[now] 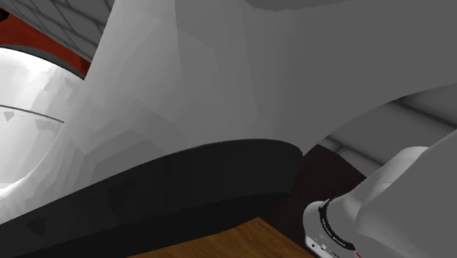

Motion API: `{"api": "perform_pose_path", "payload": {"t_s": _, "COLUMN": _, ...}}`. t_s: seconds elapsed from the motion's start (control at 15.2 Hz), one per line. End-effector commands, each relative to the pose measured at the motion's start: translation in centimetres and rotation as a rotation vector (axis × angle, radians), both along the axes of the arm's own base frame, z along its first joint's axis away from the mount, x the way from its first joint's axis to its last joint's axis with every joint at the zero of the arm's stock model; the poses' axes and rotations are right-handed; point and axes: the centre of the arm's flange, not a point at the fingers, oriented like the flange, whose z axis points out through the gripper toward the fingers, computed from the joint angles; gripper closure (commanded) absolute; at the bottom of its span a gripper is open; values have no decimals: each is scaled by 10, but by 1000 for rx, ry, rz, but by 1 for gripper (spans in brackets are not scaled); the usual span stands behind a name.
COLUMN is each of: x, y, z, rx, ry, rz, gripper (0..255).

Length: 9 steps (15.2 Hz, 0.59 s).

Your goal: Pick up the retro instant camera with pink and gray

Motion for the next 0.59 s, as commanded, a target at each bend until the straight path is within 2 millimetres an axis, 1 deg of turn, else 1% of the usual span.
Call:
{"api": "perform_pose_path", "payload": {"t_s": 0.0, "x": 0, "y": 0, "z": -3, "rx": 1, "ry": -1, "rz": 0, "gripper": 0}}
{"api": "perform_pose_path", "payload": {"t_s": 0.07, "x": 0, "y": 0, "z": -4, "rx": 1, "ry": -1, "rz": 0, "gripper": 255}}
{"api": "perform_pose_path", "payload": {"t_s": 0.53, "x": 0, "y": 0, "z": -4, "rx": 1, "ry": -1, "rz": 0, "gripper": 255}}
